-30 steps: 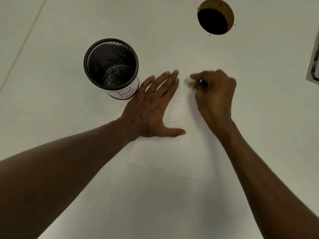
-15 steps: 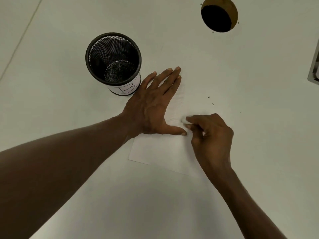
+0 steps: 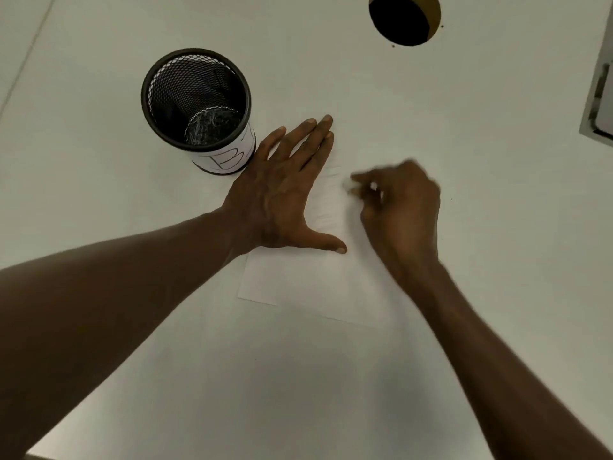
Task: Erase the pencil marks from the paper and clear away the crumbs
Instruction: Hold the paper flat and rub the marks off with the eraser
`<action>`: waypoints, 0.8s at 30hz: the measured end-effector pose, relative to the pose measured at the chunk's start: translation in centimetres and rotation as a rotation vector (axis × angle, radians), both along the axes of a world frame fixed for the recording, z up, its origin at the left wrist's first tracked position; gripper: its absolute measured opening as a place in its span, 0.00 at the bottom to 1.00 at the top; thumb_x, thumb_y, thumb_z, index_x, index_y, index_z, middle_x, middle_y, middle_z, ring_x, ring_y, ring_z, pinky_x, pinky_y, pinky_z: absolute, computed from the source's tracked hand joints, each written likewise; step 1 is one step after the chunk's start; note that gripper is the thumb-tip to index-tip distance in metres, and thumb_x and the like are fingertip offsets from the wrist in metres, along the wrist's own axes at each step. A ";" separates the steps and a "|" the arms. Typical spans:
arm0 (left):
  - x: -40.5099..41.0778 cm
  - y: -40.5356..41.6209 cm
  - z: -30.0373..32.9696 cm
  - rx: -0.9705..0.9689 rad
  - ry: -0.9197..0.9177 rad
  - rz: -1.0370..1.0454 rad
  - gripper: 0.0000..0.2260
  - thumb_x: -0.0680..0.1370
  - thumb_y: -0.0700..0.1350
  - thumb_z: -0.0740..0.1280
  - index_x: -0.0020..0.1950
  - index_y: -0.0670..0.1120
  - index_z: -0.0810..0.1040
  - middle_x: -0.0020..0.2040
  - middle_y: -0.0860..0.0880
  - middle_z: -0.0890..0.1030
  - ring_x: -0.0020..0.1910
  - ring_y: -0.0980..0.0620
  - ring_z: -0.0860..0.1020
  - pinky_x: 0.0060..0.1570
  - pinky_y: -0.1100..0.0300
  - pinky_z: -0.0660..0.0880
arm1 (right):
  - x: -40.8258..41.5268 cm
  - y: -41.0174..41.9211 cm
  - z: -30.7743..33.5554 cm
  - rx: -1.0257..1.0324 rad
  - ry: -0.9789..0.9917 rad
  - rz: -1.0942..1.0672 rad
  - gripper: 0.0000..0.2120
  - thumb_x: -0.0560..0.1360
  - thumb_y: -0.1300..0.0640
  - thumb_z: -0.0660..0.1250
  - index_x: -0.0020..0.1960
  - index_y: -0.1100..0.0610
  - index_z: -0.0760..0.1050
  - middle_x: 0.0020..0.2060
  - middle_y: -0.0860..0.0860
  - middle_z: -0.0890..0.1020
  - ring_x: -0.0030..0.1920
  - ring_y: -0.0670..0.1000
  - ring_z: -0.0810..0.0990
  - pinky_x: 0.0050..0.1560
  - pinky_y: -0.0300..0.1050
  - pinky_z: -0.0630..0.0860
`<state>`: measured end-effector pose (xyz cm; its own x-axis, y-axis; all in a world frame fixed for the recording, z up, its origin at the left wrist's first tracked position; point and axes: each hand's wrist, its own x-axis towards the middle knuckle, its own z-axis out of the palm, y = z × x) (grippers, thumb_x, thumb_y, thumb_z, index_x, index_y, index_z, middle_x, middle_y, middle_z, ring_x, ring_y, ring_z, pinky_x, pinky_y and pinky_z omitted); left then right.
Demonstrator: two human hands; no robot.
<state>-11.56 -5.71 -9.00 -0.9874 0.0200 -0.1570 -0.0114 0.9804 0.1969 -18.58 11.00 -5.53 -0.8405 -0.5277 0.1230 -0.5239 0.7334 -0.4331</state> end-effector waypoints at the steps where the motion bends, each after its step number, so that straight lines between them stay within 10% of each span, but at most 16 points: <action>1: 0.0 0.0 0.0 -0.002 -0.003 -0.003 0.65 0.62 0.87 0.49 0.84 0.40 0.48 0.85 0.44 0.44 0.84 0.46 0.45 0.81 0.44 0.47 | -1.3 -0.7 -0.1 -0.029 0.017 -0.021 0.11 0.69 0.70 0.70 0.46 0.58 0.85 0.38 0.52 0.85 0.39 0.54 0.80 0.40 0.42 0.74; 24: 0.0 0.0 0.0 -0.005 -0.014 -0.013 0.65 0.62 0.87 0.48 0.84 0.40 0.47 0.85 0.44 0.43 0.84 0.46 0.45 0.81 0.45 0.46 | -0.7 0.7 -0.1 -0.050 0.001 -0.049 0.11 0.69 0.70 0.72 0.46 0.57 0.85 0.37 0.52 0.83 0.40 0.56 0.80 0.37 0.45 0.76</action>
<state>-11.55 -5.72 -8.98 -0.9848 0.0316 -0.1709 -0.0017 0.9815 0.1917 -19.27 11.66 -5.68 -0.8650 -0.4792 0.1489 -0.4883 0.7359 -0.4690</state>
